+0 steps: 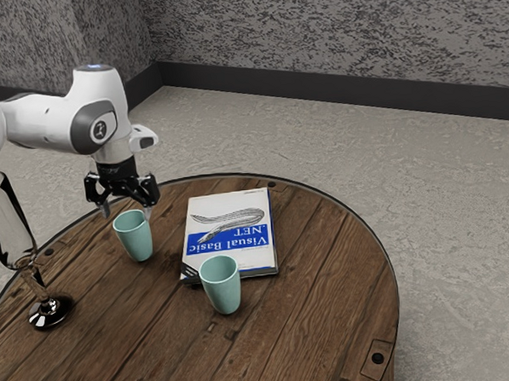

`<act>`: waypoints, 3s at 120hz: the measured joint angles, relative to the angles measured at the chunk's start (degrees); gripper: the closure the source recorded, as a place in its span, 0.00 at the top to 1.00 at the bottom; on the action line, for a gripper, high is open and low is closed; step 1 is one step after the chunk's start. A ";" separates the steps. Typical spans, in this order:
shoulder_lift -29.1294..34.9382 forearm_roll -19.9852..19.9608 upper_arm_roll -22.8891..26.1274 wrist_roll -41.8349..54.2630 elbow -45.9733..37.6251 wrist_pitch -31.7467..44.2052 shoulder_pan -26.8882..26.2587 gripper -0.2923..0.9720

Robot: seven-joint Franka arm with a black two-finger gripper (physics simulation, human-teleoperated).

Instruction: Place the left cup onto the right cup

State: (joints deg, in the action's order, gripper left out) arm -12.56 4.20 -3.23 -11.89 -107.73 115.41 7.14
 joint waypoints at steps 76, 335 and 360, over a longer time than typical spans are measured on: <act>-15.09 -2.15 1.11 2.95 8.03 11.38 2.07 0.64; -0.42 -0.17 8.58 -26.85 6.89 -9.67 -15.76 0.15; -4.01 -0.20 8.67 -27.72 8.95 -8.93 -15.73 0.15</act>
State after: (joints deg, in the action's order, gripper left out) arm -16.57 4.00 5.44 -39.60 -98.78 106.48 -8.60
